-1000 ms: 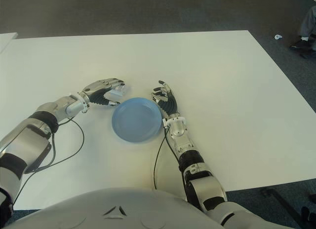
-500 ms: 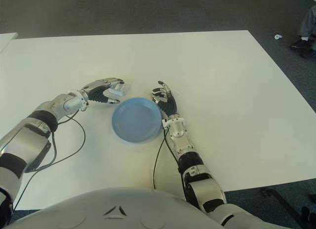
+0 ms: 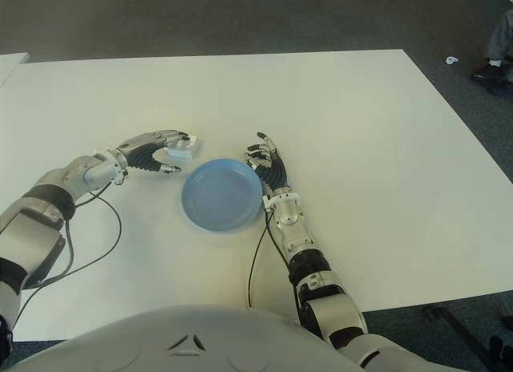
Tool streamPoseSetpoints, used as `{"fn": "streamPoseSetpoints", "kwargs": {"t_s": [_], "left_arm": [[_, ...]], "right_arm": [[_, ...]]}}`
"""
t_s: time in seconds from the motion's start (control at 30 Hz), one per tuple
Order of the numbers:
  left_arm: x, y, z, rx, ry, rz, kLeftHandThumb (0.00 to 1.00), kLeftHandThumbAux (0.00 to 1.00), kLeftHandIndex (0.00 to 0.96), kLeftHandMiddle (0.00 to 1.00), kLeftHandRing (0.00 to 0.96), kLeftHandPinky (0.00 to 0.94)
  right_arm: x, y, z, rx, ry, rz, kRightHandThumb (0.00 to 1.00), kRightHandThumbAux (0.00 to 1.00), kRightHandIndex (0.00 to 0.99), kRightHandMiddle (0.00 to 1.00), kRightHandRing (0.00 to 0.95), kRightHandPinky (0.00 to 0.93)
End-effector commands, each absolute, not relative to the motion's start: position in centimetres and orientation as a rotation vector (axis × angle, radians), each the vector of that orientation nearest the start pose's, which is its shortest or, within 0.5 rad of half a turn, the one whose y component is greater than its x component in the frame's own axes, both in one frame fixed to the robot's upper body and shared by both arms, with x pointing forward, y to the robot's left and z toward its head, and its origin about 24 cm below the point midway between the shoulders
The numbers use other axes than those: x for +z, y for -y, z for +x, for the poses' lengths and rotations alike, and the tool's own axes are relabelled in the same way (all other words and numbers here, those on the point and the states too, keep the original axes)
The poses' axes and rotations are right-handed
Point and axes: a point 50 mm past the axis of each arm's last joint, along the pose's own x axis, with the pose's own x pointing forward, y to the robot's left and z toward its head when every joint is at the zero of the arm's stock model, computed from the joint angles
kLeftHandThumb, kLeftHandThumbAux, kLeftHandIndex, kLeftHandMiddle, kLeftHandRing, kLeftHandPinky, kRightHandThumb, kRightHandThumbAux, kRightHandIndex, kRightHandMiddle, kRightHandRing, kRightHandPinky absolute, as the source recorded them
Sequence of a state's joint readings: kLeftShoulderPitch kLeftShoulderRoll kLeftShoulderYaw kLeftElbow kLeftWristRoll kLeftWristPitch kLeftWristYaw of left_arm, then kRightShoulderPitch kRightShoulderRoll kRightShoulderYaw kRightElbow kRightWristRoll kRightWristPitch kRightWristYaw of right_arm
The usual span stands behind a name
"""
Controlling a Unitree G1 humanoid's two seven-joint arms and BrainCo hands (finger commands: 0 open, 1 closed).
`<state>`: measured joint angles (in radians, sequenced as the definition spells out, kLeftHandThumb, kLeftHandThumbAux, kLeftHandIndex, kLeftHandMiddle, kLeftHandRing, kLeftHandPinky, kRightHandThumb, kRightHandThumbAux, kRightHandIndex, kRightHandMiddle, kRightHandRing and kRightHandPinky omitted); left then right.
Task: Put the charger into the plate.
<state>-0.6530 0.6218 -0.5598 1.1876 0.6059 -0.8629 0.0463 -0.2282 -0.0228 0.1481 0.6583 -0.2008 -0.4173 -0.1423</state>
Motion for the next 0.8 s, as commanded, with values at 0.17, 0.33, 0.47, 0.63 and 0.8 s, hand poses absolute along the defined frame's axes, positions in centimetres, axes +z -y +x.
{"fn": "streamPoseSetpoints", "kwargs": {"t_s": [0.17, 0.33, 0.47, 0.63, 0.8], "left_arm": [[0.0, -23.8, 28.5, -0.850, 0.009, 1.325, 0.000, 0.530, 0.000, 0.000, 0.000, 0.010], [0.0, -24.1, 28.2, -0.854, 0.034, 1.354, 0.000, 0.531, 0.000, 0.000, 0.000, 0.005], [-0.1, -24.5, 27.7, -0.860, 0.060, 1.398, 0.000, 0.535, 0.000, 0.000, 0.000, 0.001], [-0.1, -25.1, 27.1, -0.867, 0.097, 1.441, 0.000, 0.543, 0.000, 0.000, 0.000, 0.000], [0.1, -26.2, 26.0, -0.877, 0.131, 1.473, 0.000, 0.533, 0.000, 0.000, 0.000, 0.000]], "right_arm": [[-3.2, 11.4, 26.1, 0.161, -0.122, -0.250, 0.000, 0.619, 0.103, 0.385, 0.380, 0.252], [-3.2, 11.5, 26.1, 0.160, -0.125, -0.252, 0.000, 0.623, 0.103, 0.389, 0.382, 0.253], [-3.3, 11.7, 26.0, 0.158, -0.128, -0.254, 0.000, 0.617, 0.104, 0.393, 0.381, 0.234], [-3.3, 11.7, 26.0, 0.155, -0.126, -0.255, 0.000, 0.612, 0.104, 0.395, 0.380, 0.230], [-3.2, 11.7, 25.9, 0.155, -0.125, -0.257, 0.000, 0.603, 0.108, 0.395, 0.381, 0.230]]}}
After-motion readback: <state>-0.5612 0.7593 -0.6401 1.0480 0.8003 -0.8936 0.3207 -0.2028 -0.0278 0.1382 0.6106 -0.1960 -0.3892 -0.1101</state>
